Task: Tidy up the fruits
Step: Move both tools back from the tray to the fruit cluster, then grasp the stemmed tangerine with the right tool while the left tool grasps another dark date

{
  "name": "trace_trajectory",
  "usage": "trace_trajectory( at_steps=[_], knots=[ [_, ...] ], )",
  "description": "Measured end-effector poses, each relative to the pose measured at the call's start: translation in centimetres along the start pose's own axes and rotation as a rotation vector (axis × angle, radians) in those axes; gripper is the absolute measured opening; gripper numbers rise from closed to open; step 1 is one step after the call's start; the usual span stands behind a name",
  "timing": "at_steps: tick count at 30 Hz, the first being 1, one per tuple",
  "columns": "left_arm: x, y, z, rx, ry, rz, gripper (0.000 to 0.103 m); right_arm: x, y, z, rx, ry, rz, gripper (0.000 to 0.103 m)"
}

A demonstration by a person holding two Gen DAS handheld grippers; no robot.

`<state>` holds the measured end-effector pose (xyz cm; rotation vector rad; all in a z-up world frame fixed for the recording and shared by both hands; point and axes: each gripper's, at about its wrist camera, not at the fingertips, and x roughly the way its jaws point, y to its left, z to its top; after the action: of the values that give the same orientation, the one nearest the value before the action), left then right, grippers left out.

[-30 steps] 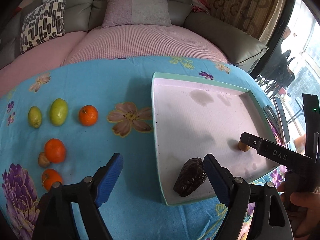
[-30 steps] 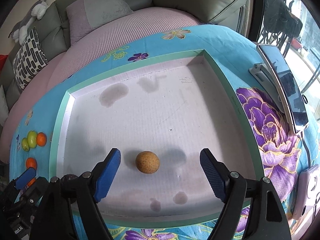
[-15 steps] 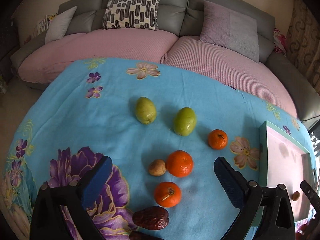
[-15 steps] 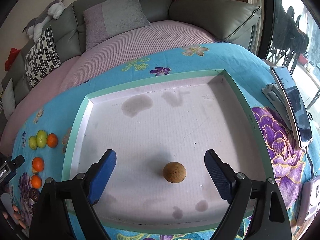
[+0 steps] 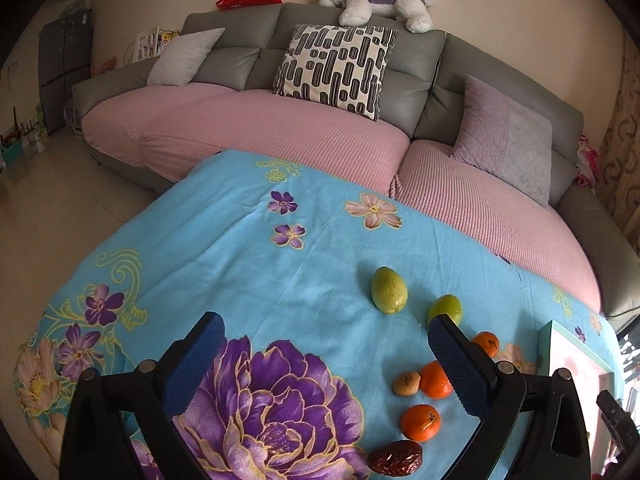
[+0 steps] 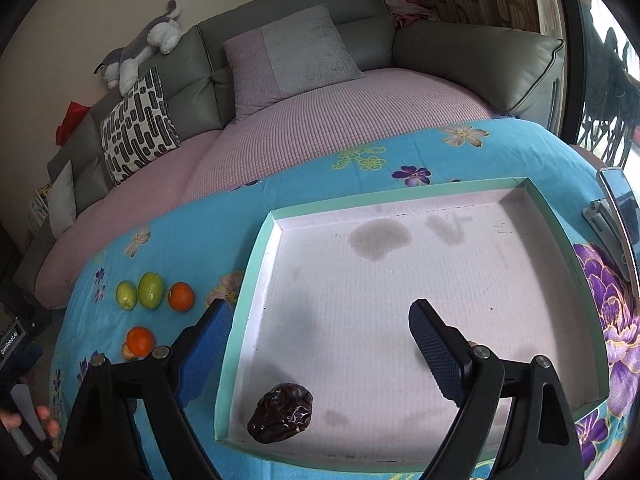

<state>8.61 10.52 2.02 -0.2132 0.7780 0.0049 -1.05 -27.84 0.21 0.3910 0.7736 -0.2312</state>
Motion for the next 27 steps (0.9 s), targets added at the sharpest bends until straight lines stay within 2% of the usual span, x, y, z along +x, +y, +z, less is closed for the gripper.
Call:
trace_trajectory(
  at_steps=[6, 11, 16, 22, 24, 27],
  knots=[
    [0.0, 0.9, 0.2, -0.008, 0.031, -0.067, 0.103, 0.8, 5.0, -0.5, -0.090, -0.004, 0.104, 0.090],
    [-0.1, 1.2, 0.3, -0.002, 0.011, -0.042, 0.103, 2.3, 8.5, -1.3, -0.155, 0.024, 0.168, 0.090],
    [0.2, 1.2, 0.2, 0.007, 0.027, -0.040, 0.103, 3.0, 12.0, -2.4, -0.237, 0.038, 0.239, 0.090],
    [2.0, 0.9, -0.5, 0.010, 0.111, -0.059, 0.103, 5.1, 15.6, -4.2, -0.308, 0.114, 0.278, 0.090],
    [2.8, 0.8, -0.8, 0.009, 0.137, -0.053, 0.103, 5.5, 16.6, -4.8, -0.341, 0.133, 0.287, 0.085],
    [4.1, 0.9, -1.3, 0.000, 0.176, -0.044, 0.100, 6.1, 17.5, -5.7, -0.362, 0.164, 0.299, 0.083]
  ],
)
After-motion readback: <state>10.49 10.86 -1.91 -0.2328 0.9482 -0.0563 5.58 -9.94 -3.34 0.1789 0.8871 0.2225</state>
